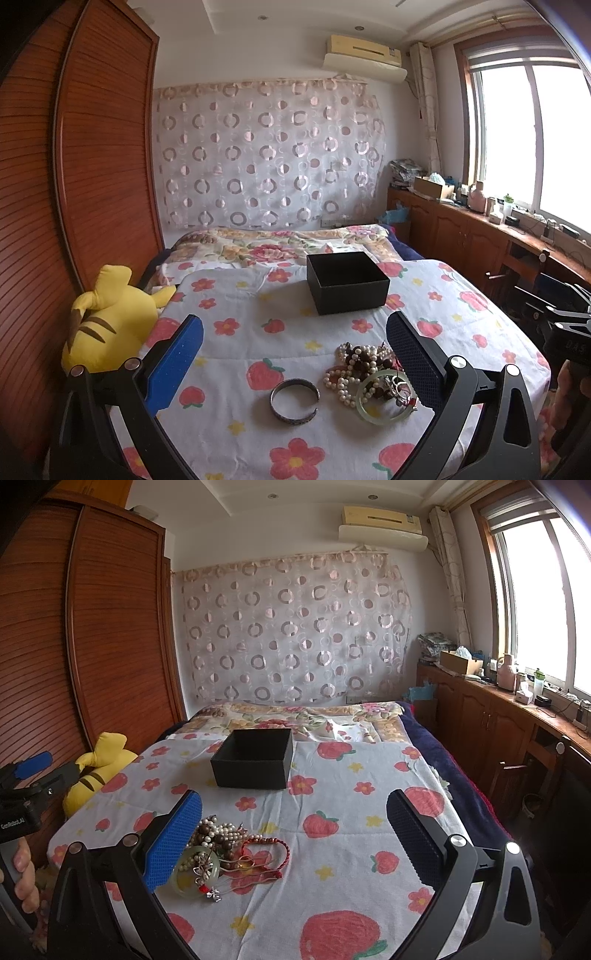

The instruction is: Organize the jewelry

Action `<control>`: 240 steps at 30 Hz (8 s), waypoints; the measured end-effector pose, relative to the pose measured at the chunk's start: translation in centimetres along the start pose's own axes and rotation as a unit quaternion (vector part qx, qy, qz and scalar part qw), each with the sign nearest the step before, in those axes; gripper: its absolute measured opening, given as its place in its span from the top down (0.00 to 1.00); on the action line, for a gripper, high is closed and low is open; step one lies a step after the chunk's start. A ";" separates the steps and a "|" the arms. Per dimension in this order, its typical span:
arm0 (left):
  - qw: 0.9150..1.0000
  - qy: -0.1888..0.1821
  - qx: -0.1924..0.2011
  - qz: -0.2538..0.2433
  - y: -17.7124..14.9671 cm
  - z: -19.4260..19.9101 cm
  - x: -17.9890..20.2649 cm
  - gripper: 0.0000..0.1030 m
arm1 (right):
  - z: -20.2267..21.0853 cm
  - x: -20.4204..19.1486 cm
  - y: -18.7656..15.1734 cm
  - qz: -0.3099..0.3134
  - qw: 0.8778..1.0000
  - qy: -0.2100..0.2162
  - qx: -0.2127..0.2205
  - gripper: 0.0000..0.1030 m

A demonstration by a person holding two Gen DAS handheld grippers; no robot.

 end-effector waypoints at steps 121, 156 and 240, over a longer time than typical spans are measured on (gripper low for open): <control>0.979 -0.086 -0.184 -0.003 -9.5 -10.5 -4.0 0.49 | -8.0 -8.8 -7.9 0.173 0.953 0.184 -0.166 0.22; 0.983 -0.097 -0.156 0.017 -8.8 -9.4 -4.7 0.49 | -8.8 -9.1 -5.3 0.204 0.953 0.154 -0.159 0.28; 0.989 -0.107 -0.100 -0.036 -1.4 -17.3 -1.8 0.12 | -18.8 -2.0 3.9 0.123 0.971 0.146 -0.142 0.27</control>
Point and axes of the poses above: each gripper's, at about its wrist camera, not at the fingertips, and z roughly against the way its jaws point, x to its right, y to its top, the point moved 1 cm from there along -z, roughly the way its jaws point, and after that the axes turned 3 degrees about -x, right-handed, at the moved point
